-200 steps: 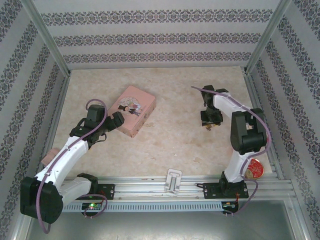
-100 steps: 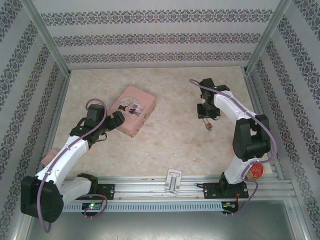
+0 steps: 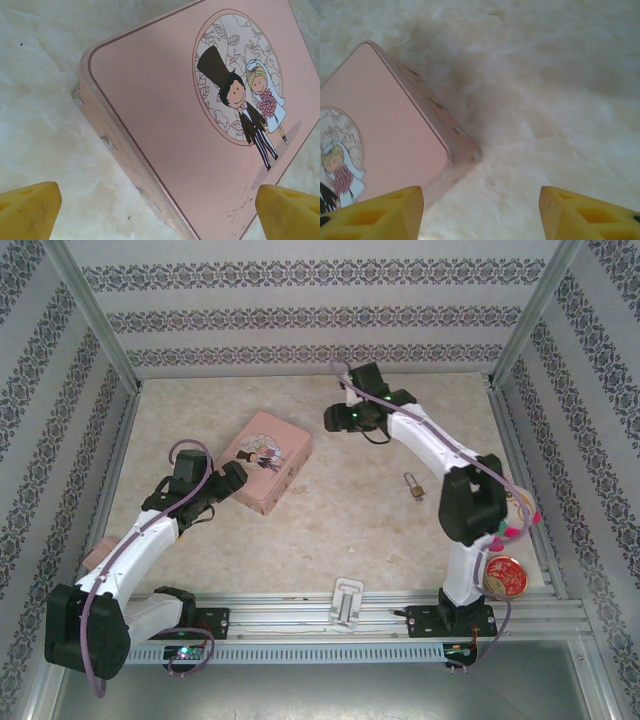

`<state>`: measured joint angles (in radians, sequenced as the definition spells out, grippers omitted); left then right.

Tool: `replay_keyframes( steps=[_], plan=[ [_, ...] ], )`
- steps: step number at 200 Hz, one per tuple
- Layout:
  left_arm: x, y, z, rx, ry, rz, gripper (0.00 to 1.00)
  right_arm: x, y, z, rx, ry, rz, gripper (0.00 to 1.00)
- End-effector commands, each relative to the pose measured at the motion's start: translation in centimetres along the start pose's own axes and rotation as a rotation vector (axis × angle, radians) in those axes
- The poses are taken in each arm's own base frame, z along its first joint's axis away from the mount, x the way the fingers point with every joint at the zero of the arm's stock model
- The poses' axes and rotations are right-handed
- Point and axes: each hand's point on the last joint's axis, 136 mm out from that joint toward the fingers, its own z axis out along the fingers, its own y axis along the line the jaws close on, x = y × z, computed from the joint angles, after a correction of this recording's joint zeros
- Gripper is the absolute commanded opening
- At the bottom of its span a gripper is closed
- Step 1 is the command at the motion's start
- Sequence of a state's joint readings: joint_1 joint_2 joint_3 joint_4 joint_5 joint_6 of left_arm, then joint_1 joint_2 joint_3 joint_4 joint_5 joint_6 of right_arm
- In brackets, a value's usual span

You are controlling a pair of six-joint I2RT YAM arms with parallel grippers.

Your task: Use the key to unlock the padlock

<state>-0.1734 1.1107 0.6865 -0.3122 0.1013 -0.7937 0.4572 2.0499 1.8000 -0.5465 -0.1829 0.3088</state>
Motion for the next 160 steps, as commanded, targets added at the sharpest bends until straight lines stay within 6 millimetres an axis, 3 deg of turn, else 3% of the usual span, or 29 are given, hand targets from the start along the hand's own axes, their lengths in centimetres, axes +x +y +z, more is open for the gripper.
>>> replay_keyframes(
  steps=[1, 55, 87, 118, 138, 160],
  plan=[
    [-0.9, -0.2, 0.6, 0.023, -0.021, -0.022, 0.99, -1.0, 2.1, 2.0, -0.060, -0.003, -0.014, 0.62],
    [-1.4, -0.7, 2.1, 0.026, 0.005, -0.001, 0.94, -0.7, 3.2, 6.7, -0.093, 0.063, 0.009, 0.61],
    [-1.5, -1.0, 3.0, 0.029, 0.024, 0.012, 0.86, 0.5, 3.4, 8.1, -0.092, 0.111, 0.021, 0.49],
    [-1.6, -1.8, 3.8, 0.049, 0.048, 0.046, 0.73, 2.4, 2.9, 8.2, -0.069, 0.150, 0.035, 0.39],
    [-1.4, -2.5, 4.5, 0.077, 0.077, 0.066, 0.59, 3.6, 2.6, 7.4, -0.062, 0.155, 0.046, 0.35],
    [-1.3, -3.6, 5.2, 0.122, 0.104, 0.081, 0.51, 5.2, 1.8, 6.2, -0.034, 0.161, 0.073, 0.32]
  ],
)
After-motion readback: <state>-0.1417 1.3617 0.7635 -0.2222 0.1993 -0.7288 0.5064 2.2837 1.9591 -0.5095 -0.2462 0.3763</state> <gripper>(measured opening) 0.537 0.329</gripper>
